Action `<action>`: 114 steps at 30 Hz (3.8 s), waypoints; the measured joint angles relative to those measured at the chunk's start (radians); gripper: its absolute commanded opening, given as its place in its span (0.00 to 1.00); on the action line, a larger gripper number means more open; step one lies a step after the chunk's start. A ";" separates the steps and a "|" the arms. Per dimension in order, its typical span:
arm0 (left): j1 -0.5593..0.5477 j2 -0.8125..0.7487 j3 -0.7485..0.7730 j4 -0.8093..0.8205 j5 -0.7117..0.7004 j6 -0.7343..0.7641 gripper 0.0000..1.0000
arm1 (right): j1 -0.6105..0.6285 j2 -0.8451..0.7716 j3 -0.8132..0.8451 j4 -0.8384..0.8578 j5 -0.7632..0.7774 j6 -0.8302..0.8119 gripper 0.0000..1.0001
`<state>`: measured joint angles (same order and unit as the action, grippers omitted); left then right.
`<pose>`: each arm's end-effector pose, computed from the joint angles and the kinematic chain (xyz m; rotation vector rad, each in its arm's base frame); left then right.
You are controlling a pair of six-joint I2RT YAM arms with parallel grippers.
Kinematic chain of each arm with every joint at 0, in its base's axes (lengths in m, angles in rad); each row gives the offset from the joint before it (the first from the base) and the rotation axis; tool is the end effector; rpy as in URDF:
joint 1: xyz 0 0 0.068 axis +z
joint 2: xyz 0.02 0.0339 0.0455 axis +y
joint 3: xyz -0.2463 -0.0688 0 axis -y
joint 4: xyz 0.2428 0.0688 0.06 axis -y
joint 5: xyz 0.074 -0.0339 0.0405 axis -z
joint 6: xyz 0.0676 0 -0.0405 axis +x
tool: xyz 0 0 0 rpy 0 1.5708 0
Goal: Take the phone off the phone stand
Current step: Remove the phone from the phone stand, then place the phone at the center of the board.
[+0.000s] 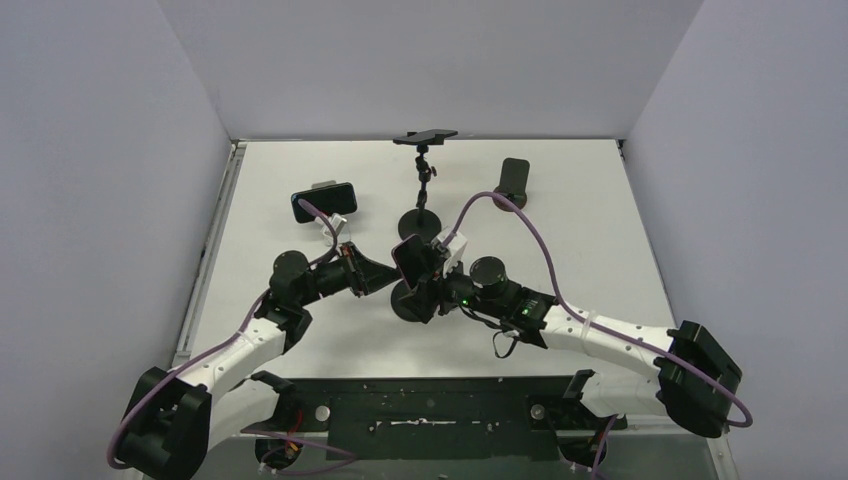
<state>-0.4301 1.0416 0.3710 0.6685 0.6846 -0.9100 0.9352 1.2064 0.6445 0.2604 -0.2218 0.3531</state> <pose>0.2090 -0.1429 0.2220 0.1840 1.8029 -1.5351 0.1681 0.2529 0.2235 -0.7340 1.8765 1.0667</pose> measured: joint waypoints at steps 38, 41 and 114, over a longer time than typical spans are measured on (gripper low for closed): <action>0.000 -0.323 0.081 -0.527 -0.487 0.372 0.63 | -0.377 -0.205 0.240 -0.537 0.072 -0.087 0.00; 0.000 -0.340 0.089 -0.570 -0.532 0.406 0.62 | -0.505 -0.156 0.196 -0.566 0.077 -0.084 0.00; -0.088 -0.435 0.128 -0.628 -0.557 0.452 0.76 | -0.474 0.270 0.166 -0.588 0.266 -0.110 0.29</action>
<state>-0.5182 0.6071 0.4992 0.0402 0.1276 -0.4576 0.4610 1.4769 0.8108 -0.3279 0.0437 0.2432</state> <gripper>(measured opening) 0.702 0.707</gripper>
